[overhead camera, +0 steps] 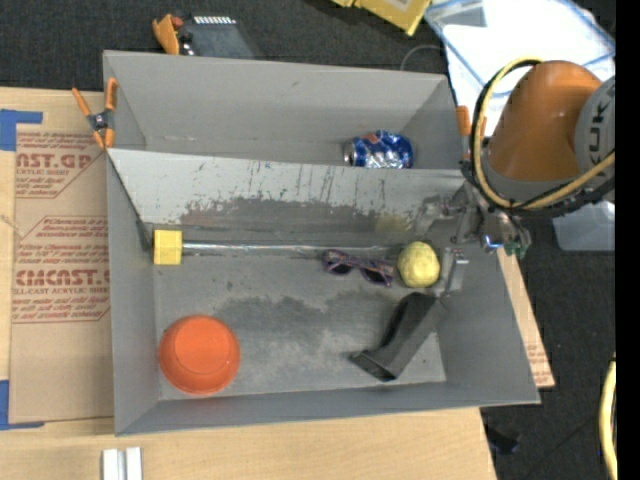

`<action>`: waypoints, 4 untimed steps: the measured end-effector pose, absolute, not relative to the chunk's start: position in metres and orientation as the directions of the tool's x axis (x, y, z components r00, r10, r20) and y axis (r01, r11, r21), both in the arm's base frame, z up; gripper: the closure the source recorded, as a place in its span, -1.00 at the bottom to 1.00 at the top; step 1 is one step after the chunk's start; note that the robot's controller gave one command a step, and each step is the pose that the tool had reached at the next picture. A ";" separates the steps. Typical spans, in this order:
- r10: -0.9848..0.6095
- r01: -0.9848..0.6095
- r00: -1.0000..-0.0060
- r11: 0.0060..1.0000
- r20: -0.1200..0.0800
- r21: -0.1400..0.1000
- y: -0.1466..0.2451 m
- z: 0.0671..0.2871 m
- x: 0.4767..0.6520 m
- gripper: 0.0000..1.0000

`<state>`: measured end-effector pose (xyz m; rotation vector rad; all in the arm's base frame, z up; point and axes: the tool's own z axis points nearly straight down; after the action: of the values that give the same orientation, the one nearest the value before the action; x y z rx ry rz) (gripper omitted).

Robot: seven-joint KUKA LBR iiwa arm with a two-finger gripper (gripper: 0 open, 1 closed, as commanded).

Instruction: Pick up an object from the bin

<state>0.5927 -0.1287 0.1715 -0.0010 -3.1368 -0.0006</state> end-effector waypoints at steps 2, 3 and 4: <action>-0.442 -0.442 -0.897 0.897 -0.002 -0.003 -0.101 0.090 0.536 -1.00; -0.614 -0.614 -0.789 0.789 -0.002 -0.002 -0.067 0.120 0.499 -1.00; -0.795 -0.795 -0.607 0.607 0.001 -0.002 -0.047 0.115 0.498 -1.00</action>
Offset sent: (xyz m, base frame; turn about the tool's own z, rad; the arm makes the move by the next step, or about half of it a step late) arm -0.0699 0.0329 -0.1015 -0.5488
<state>0.4980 -0.0465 0.1145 1.3931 -2.8165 0.0039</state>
